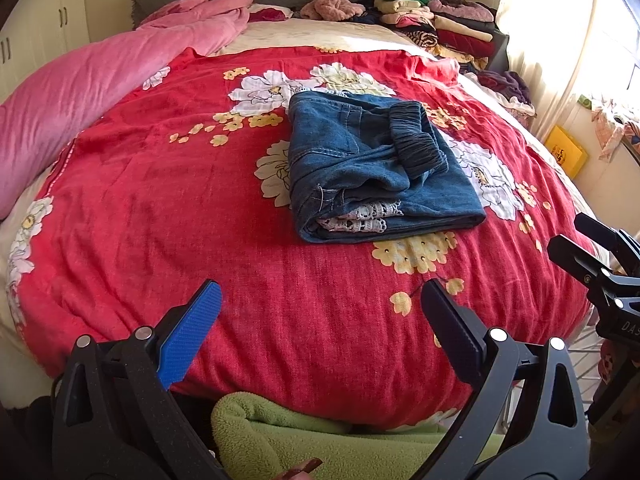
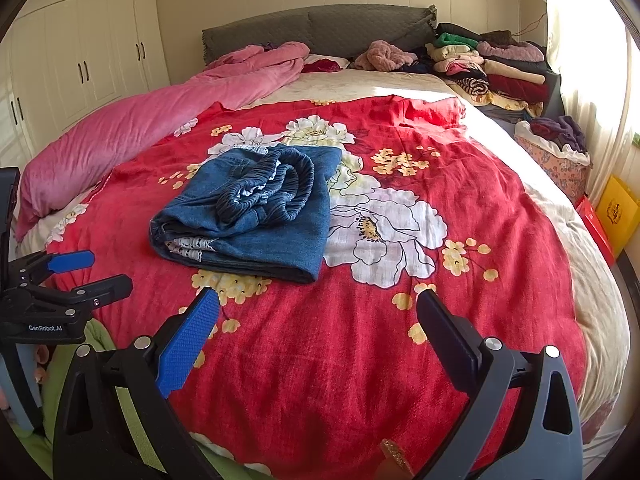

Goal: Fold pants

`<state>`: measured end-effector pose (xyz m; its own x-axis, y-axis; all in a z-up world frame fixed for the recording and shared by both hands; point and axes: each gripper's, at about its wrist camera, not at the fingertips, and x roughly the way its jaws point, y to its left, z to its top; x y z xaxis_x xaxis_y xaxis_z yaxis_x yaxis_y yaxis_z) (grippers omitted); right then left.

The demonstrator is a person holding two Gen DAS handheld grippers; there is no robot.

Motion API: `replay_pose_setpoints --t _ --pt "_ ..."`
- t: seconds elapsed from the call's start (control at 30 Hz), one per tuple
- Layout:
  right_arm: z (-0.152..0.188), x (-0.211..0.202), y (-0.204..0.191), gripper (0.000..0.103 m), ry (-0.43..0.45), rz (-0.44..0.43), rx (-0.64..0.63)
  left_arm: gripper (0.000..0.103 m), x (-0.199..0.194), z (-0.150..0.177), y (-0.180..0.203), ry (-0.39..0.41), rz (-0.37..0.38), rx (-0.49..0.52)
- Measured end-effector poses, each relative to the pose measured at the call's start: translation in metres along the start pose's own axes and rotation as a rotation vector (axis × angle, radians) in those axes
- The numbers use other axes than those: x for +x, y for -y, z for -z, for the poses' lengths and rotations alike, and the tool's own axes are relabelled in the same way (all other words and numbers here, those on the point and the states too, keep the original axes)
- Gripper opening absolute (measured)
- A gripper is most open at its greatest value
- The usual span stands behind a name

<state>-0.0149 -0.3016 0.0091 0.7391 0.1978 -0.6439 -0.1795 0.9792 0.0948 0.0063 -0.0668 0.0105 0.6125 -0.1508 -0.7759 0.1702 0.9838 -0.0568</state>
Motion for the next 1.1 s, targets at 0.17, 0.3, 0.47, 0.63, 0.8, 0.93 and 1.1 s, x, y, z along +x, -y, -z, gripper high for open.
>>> replay_pose_setpoints --t 0.17,0.3,0.47,0.63,0.8,0.93,1.1 --pt "0.001 -0.001 -0.001 0.098 0.0 0.002 -0.003 0.093 0.0 0.0 -0.001 -0.004 -0.007 0.003" --pt "0.002 -0.001 -0.001 0.098 -0.002 0.002 -0.003 0.094 0.001 0.001 -0.001 -0.009 -0.011 0.005" --pt "0.004 0.001 -0.001 0.098 -0.007 0.011 -0.007 0.093 0.002 0.002 -0.002 -0.008 -0.027 0.006" --pt "0.008 0.004 0.005 0.098 -0.011 0.016 0.004 0.093 0.009 0.003 -0.008 -0.025 -0.045 -0.015" --pt "0.012 0.011 0.015 0.098 -0.025 0.032 0.024 0.093 0.02 0.002 -0.024 -0.063 -0.132 -0.058" --pt "0.013 0.017 0.028 0.098 -0.036 0.054 0.046 0.093 0.019 0.0 -0.04 -0.056 -0.14 -0.08" --pt "0.0 0.023 0.07 0.098 -0.014 0.134 0.088 0.094 0.013 -0.018 -0.068 -0.003 -0.174 -0.099"
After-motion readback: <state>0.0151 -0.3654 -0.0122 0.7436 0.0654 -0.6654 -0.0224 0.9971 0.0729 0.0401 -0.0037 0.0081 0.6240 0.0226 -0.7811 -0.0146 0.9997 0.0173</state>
